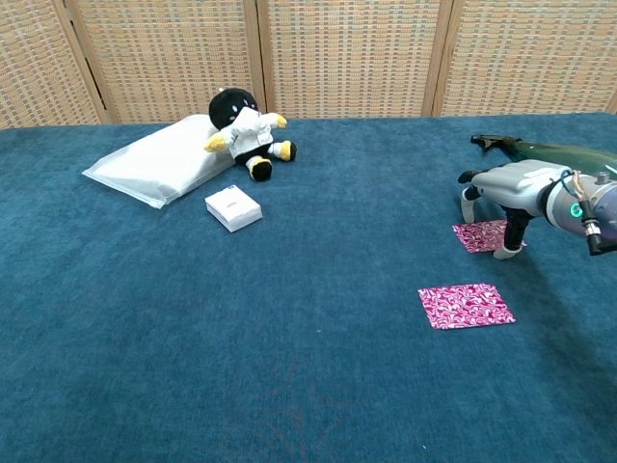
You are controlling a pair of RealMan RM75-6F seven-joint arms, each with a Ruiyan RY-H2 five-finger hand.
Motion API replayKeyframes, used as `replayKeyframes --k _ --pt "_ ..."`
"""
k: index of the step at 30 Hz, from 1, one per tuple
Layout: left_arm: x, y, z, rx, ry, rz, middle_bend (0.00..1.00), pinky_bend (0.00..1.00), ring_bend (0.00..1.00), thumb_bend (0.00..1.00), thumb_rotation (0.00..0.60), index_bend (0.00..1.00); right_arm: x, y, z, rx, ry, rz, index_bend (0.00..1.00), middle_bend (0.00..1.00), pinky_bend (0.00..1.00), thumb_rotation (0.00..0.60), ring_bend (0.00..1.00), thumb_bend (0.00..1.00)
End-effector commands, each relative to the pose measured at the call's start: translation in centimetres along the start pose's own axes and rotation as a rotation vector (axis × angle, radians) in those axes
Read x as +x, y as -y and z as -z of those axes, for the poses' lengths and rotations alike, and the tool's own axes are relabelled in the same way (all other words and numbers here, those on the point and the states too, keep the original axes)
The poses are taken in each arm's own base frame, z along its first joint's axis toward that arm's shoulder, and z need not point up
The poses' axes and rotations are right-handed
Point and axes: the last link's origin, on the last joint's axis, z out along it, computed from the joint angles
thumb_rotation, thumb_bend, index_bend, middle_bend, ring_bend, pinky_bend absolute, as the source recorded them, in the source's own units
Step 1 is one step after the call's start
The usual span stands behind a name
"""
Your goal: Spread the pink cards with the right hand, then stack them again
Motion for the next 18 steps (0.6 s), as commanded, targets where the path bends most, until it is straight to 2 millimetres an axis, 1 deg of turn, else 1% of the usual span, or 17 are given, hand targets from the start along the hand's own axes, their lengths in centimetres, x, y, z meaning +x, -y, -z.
replayKeyframes --k 1,18 --pt "0.01 -0.01 0.0 0.0 0.0 0.0 0.0 0.0 0.0 0.0 0.6 0.0 0.14 -0.03 -0.02 -0.001 -0.006 -0.002 0.55 0.0 0.02 0.6 0.0 0.35" --pt "0.01 -0.01 0.01 0.0 -0.001 -0.001 0.0 0.0 0.0 0.0 0.6 0.0 0.69 0.1 -0.05 0.002 -0.018 0.003 0.55 0.0 0.02 0.6 0.0 0.36"
